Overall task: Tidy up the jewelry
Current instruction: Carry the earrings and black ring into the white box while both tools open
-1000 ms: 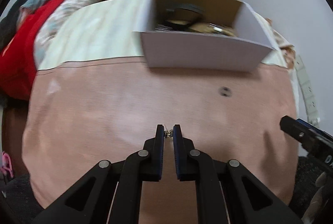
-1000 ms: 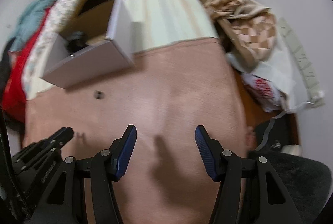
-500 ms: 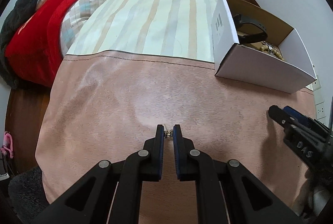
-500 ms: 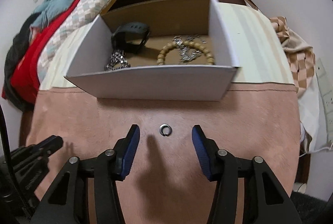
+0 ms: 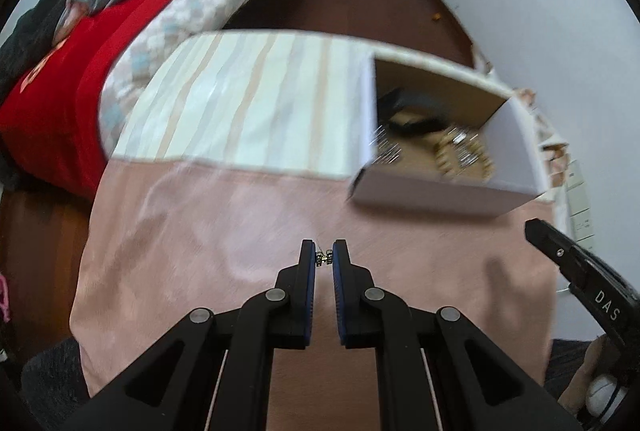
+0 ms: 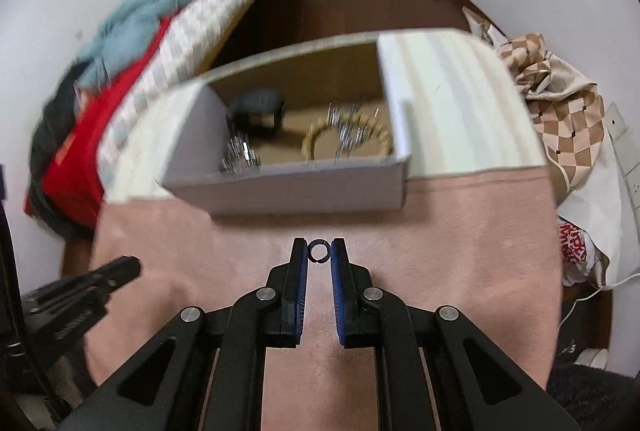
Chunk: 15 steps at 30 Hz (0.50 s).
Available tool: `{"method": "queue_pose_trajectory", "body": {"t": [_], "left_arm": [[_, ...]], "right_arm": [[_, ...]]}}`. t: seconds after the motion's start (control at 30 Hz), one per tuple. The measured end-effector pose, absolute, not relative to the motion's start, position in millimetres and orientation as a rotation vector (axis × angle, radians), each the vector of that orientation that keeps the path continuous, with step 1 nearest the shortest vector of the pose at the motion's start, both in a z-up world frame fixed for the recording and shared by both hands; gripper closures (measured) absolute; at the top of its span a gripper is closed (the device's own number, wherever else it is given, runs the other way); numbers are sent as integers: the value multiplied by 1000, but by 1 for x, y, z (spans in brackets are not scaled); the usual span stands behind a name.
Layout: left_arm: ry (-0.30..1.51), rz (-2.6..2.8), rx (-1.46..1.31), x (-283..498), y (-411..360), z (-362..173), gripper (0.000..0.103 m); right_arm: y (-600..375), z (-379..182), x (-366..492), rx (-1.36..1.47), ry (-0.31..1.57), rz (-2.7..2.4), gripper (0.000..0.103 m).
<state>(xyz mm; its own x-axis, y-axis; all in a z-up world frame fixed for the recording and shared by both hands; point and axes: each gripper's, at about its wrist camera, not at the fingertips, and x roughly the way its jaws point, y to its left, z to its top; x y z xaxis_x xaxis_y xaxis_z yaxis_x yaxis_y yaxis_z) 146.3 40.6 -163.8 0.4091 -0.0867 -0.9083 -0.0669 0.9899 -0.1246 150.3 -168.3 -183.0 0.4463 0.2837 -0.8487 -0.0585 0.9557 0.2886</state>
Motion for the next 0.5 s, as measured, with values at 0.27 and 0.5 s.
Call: {"method": "queue_pose_trajectory", "body": {"t": [0.27, 0.5], "left_arm": [[1141, -153, -181, 207, 6, -134, 97], [1240, -151, -168, 256, -2, -151, 93]], "right_arm": [[-176, -143, 199, 286, 1057, 275, 91], [-177, -168, 256, 282, 1215, 282, 90]]}}
